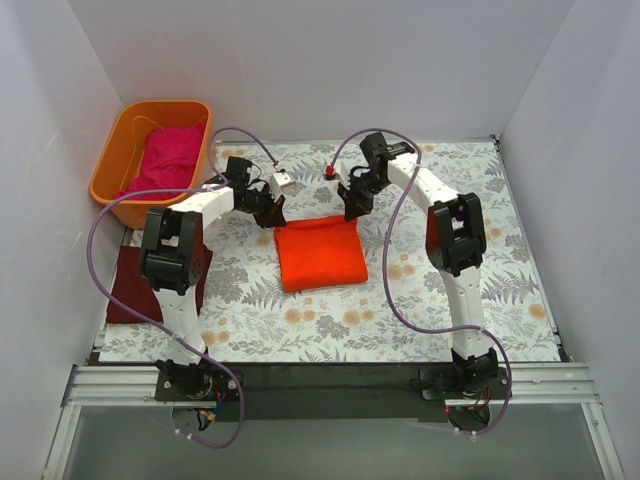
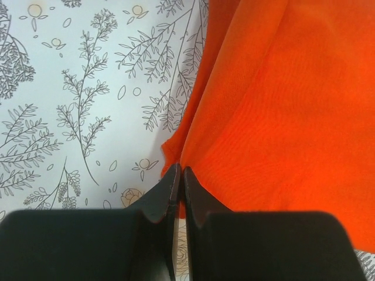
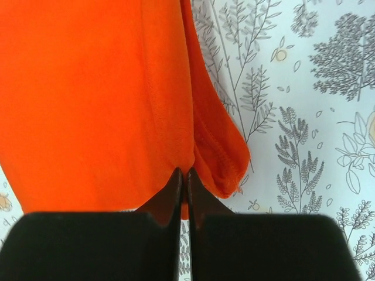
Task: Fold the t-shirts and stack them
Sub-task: Fold the tshirt
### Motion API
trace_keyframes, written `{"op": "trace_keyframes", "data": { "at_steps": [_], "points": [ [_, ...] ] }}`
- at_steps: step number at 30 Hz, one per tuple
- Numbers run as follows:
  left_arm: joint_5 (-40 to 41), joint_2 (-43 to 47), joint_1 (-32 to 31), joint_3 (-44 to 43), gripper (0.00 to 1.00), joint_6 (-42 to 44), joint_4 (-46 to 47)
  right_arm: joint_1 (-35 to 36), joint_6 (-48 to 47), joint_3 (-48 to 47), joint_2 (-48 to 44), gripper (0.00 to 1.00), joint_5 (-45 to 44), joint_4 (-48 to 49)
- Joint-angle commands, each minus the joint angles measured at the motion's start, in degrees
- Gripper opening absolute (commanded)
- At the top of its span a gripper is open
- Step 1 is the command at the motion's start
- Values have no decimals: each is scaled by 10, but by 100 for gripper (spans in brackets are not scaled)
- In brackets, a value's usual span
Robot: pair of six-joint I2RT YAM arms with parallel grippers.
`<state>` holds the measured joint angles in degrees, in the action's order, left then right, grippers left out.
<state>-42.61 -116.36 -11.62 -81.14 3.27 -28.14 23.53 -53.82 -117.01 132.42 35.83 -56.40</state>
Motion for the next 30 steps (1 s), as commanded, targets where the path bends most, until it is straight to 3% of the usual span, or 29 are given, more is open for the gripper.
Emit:
{"op": "trace_keyframes", "data": {
  "at_steps": [1,10,13,14,16,17,18,22,25,28,29,30],
  "points": [
    [-14,43,9,-7,0,-24,20,-5,56,-8,-35,3,26,40],
    [33,53,10,27,0,-12,24,-2,56,-2,-29,6,6,52],
    [50,38,10,25,0,-25,41,-2,67,-14,-10,17,-11,66],
    [57,28,10,23,0,-30,51,-2,78,-16,-8,31,-19,75],
    [85,17,10,20,0,-47,63,-5,121,-18,-7,39,-46,103],
    [96,5,10,14,7,-74,81,-7,137,-14,-10,54,-51,113],
    [110,-2,11,7,12,-88,86,-15,151,-9,-22,60,-52,123],
    [135,-10,12,-40,40,-150,97,-38,215,31,-63,65,-47,166],
    [139,19,19,-42,44,-225,110,-52,234,35,-94,69,-19,168],
    [79,73,28,-43,44,-314,108,-57,280,45,-123,78,52,167],
    [15,88,27,-36,44,-330,103,-57,304,58,-131,90,75,168],
    [-12,118,23,-17,45,-375,102,-55,324,68,-144,93,120,173]
  ]
}}
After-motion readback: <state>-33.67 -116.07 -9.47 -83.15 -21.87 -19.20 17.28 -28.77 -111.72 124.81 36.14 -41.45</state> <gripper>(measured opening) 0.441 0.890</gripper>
